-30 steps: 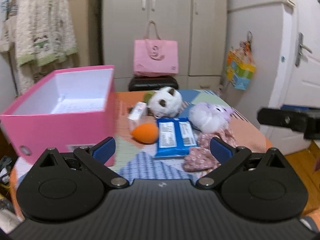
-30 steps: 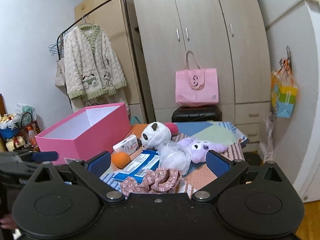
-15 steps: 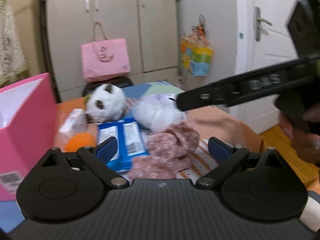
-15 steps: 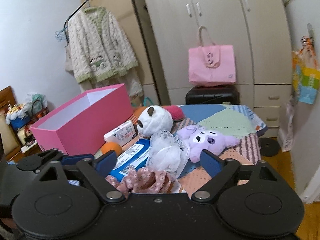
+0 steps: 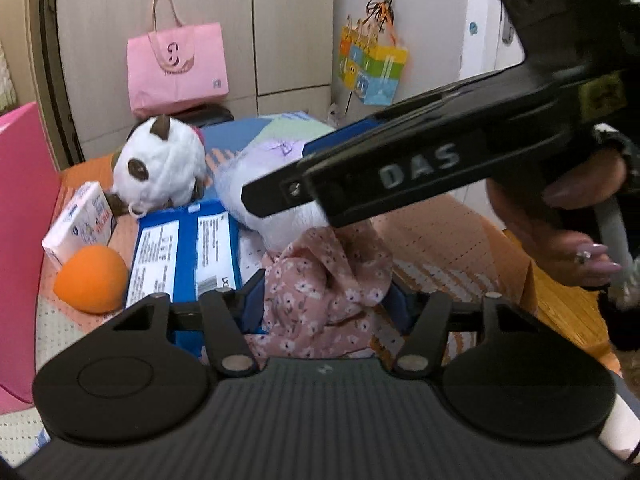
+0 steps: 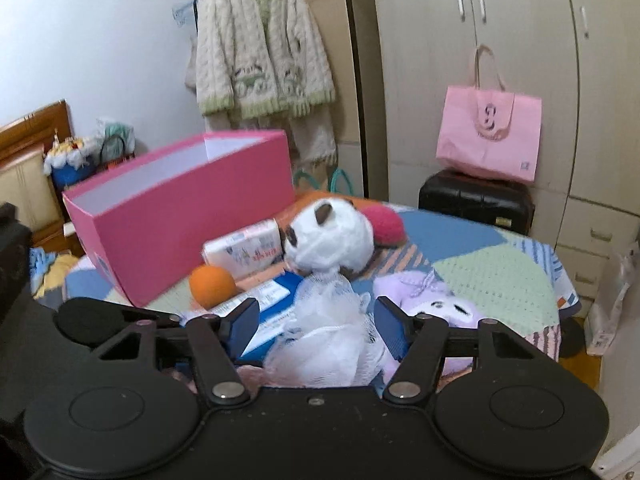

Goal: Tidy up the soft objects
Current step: 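Grasp the white mesh bath puff with the right gripper while the left gripper grasps the pink floral scrunchie, then carry the scrunchie and bath puff with both grippers over the pink shoebox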

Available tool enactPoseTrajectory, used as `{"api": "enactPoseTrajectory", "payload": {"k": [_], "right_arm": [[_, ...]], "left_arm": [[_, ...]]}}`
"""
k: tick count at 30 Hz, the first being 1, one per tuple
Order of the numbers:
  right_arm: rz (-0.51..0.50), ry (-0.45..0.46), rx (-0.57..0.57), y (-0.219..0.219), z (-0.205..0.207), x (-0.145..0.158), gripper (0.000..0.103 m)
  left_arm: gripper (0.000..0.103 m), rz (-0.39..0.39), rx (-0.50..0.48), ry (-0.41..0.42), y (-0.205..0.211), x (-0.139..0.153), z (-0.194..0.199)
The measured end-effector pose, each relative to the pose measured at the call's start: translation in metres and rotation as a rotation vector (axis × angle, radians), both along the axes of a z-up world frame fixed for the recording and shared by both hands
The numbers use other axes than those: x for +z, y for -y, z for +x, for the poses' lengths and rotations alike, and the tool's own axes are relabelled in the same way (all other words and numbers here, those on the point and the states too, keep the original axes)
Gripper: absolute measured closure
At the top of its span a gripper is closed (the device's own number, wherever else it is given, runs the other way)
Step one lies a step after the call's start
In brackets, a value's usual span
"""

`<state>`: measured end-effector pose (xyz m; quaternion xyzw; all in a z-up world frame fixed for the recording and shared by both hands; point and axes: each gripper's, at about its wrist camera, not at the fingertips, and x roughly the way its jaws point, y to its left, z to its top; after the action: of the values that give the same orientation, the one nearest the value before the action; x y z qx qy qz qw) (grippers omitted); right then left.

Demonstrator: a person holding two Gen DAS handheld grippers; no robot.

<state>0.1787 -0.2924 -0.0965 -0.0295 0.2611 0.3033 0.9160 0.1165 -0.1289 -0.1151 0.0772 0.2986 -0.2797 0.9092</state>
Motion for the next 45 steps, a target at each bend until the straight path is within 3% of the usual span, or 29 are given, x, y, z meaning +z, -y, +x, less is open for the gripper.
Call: {"api": "enactPoseTrajectory", "payload": {"k": [6, 11, 14, 22, 31, 35, 41, 45], "right_arm": [[-0.023, -0.093, 0.014, -0.002, 0.015, -0.017, 0.037], [-0.012, -0.135, 0.001, 0.0, 0.02, -0.028, 0.057], [0.001, -0.131, -0.003, 0.004, 0.018, -0.027, 0.062], [0.067, -0.087, -0.017, 0.01, 0.009, -0.018, 0.065], [0.063, -0.066, -0.033, 0.008, 0.002, -0.011, 0.065], [-0.013, -0.046, -0.107, 0.007, -0.002, -0.012, 0.065], [-0.013, -0.073, -0.11, 0.007, -0.009, -0.013, 0.065], [-0.014, -0.091, -0.106, 0.005, -0.019, -0.015, 0.065]], "left_arm": [[0.044, 0.011, 0.021, 0.014, 0.001, -0.005, -0.003], [0.044, 0.007, 0.035, 0.007, 0.002, -0.004, 0.0], [0.047, 0.001, 0.044, 0.018, 0.003, -0.005, 0.0], [0.078, -0.034, 0.113, 0.001, -0.01, -0.002, 0.0], [0.08, -0.077, 0.113, -0.052, -0.019, 0.005, 0.0], [0.08, -0.108, 0.105, -0.093, -0.025, 0.009, 0.001], [0.08, -0.133, 0.099, -0.168, -0.037, 0.015, -0.003], [0.08, -0.128, 0.102, -0.17, -0.042, 0.018, -0.008]]}}
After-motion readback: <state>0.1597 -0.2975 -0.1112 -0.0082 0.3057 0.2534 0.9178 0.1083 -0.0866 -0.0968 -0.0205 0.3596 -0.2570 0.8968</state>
